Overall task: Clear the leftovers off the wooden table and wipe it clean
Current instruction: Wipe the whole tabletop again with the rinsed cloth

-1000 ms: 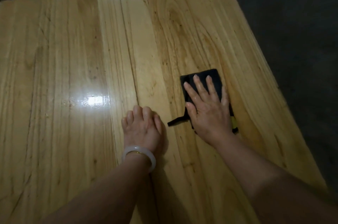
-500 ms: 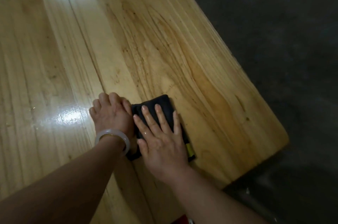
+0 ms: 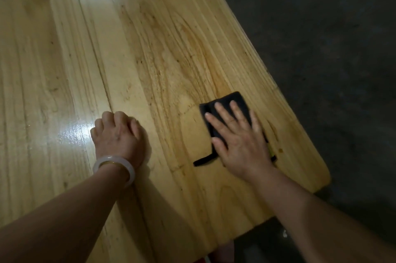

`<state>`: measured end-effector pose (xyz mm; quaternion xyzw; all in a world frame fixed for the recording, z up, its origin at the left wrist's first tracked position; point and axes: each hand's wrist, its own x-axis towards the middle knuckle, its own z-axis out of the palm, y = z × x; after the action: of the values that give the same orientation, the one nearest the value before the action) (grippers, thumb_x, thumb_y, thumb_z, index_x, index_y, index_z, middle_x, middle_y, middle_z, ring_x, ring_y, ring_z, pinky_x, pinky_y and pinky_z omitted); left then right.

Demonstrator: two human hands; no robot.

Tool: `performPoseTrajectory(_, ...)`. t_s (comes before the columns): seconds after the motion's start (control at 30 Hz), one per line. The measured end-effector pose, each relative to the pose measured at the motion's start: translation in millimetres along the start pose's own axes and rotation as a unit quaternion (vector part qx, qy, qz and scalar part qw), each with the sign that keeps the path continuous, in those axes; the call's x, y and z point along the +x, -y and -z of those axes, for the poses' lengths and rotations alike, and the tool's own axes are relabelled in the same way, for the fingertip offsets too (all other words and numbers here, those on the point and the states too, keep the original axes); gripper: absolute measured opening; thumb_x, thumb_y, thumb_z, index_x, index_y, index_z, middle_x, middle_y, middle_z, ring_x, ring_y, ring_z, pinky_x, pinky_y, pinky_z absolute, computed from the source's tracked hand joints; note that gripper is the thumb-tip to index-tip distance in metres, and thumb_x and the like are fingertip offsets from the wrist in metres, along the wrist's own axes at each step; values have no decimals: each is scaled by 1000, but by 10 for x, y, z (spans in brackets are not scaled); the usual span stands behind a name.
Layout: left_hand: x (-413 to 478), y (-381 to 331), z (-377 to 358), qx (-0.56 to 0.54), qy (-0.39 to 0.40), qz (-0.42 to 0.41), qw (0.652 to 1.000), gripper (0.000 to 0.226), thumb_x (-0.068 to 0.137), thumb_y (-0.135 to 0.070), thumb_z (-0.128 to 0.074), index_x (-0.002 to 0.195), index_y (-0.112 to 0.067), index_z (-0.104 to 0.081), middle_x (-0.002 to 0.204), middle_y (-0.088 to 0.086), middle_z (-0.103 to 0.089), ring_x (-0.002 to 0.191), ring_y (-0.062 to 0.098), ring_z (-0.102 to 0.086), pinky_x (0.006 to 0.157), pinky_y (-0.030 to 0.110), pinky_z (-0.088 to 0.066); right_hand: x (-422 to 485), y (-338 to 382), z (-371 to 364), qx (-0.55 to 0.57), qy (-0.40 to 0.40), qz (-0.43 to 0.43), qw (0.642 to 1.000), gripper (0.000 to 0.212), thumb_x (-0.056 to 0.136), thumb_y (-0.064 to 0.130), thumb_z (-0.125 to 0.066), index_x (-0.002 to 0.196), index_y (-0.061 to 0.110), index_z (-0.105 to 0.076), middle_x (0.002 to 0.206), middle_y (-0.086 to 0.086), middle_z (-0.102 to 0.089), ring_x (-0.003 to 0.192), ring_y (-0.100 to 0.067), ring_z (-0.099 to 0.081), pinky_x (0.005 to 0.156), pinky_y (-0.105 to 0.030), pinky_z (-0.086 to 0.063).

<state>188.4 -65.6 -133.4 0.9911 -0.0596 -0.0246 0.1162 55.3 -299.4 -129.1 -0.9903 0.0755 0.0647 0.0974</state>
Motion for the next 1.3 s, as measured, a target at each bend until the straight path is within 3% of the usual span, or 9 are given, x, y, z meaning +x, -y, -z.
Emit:
performPoseTrajectory(0.27, -15, -13, 12, 11, -3, -1, 1000, 23, 95, -30, -36, 95, -10, -47, 97, 10, -42, 93, 29, -39, 90, 46, -35, -200, -510, 24, -19, -19, -171, 985, 57, 99, 53, -15, 154, 39, -13, 164, 9, -5, 152, -21, 2, 116, -65, 2)
performPoseTrajectory(0.47, -23, -25, 2, 32, 0, 4, 999, 26, 95, -30, -34, 95, -9, -48, 96, 12, -42, 92, 31, -40, 88, 47, -36, -407, -256, -63, 8, -40, -261, 964, 58, 99, 53, -6, 155, 37, -7, 164, 6, -1, 151, -24, 8, 118, -61, -3)
performPoseTrajectory(0.6, -35, -51, 2, 37, -4, 11, 999, 26, 95, -28, -32, 94, -8, -49, 95, 12, -43, 90, 30, -40, 87, 48, -36, -570, 96, -154, 17, -53, -215, 975, 56, 101, 48, -18, 155, 32, -22, 163, 3, -13, 152, -27, -4, 118, -60, -9)
performPoseTrajectory(0.77, -54, -73, -4, 43, -6, 12, 999, 26, 95, -28, -32, 93, -8, -49, 93, 12, -43, 88, 28, -40, 85, 46, -36, -535, 510, -192, 20, -53, -96, 994, 55, 99, 43, -27, 152, 30, -33, 161, 3, -23, 151, -27, -11, 115, -59, -12)
performPoseTrajectory(1.0, -31, -46, -5, 34, -3, 14, 999, 23, 94, -28, -34, 91, -10, -47, 92, 9, -41, 87, 28, -39, 85, 46, -37, -57, 622, -146, 43, -4, 43, 998, 54, 102, 41, -27, 155, 36, -19, 165, 8, -8, 152, -23, 2, 118, -60, -3)
performPoseTrajectory(1.3, -36, -4, -9, 21, -7, 11, 1000, 33, 87, -38, -25, 90, -13, -46, 93, 8, -41, 90, 27, -38, 87, 46, -35, 538, 229, 33, 23, 26, 60, 998, 54, 100, 48, -19, 154, 44, -10, 164, 15, 4, 150, -15, 15, 119, -56, 7)
